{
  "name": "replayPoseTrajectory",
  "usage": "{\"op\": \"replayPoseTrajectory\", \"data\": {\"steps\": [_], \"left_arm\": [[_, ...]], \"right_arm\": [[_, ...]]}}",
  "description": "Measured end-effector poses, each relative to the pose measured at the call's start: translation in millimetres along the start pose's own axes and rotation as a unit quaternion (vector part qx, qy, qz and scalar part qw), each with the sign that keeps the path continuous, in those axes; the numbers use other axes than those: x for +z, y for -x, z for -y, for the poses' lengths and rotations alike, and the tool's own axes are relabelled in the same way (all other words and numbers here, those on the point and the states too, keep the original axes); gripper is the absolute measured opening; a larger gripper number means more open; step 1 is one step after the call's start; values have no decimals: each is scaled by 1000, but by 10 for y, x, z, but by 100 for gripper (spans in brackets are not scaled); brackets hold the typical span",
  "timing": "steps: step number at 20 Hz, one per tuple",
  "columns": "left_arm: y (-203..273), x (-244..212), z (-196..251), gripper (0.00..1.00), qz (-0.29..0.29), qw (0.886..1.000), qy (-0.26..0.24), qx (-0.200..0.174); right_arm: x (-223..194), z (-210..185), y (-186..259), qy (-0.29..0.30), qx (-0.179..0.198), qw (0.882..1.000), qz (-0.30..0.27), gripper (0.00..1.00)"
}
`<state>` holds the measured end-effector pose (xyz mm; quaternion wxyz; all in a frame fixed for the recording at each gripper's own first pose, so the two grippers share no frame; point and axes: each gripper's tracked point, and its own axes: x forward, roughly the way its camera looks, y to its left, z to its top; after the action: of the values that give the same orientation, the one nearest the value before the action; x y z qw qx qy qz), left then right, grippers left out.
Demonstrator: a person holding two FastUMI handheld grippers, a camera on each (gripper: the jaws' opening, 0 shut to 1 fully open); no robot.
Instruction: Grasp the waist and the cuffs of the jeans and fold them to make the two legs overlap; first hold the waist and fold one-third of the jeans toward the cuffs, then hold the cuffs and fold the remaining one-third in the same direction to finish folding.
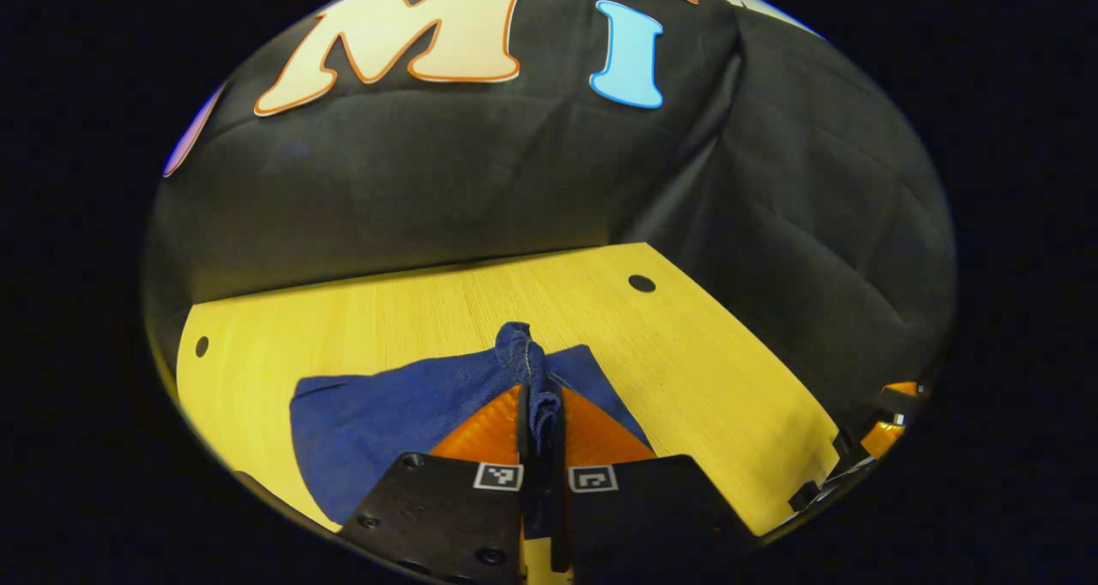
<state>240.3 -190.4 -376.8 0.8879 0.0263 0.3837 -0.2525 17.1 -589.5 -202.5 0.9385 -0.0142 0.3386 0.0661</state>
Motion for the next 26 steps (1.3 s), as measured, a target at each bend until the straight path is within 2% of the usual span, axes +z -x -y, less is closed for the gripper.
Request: {"op": "replayPoseTrajectory", "data": {"steps": [1,2,4,5,6,7,9,12,14,15,16,17,20,22,23,24,26], "left_arm": [[4,-83,37,10,-3,1000,7,6],[71,-49,99,31,5,1000,14,6],[322,129,130,72,60,998,6,26],[554,260,111,72,89,995,-6,44],[847,363,84,80,121,991,-17,59],[1128,464,64,82,150,985,-29,74],[1650,620,35,99,198,974,-52,99],[2484,655,-96,96,245,958,-69,135],[2902,683,-106,97,266,951,-65,142],[3093,691,-119,97,272,949,-66,146],[3282,706,-152,99,284,944,-65,152],[3429,742,-169,97,299,939,-64,156],[3699,645,-204,99,304,938,-60,159],[3853,626,-246,99,312,933,-66,165],[3921,616,-252,98,316,931,-69,168],[3966,600,-256,96,318,930,-72,172],[4028,564,-284,96,319,929,-71,175]], "right_arm": [[25,-26,-1,0,6,1000,4,79],[57,-85,-17,0,17,1000,8,79],[153,-212,-54,0,37,999,22,77],[222,-304,-60,-1,48,998,33,92],[346,-398,-5,-2,58,997,50,100],[487,-488,37,-4,63,995,72,99],[858,-694,212,-13,72,989,129,98],[1409,-1114,527,-11,99,974,203,98],[1691,-1321,733,2,103,966,235,98],[1824,-1430,870,-1,106,962,252,94],[1955,-1581,1022,-8,113,955,273,94],[2017,-1665,1127,-14,115,952,285,94],[2054,-1970,1446,-17,134,943,303,98],[2053,-2064,1599,-2,135,940,313,94],[2053,-2113,1679,4,136,938,319,98],[2067,-2146,1747,6,134,936,325,96],[2096,-2195,1842,4,134,934,332,98]]}}
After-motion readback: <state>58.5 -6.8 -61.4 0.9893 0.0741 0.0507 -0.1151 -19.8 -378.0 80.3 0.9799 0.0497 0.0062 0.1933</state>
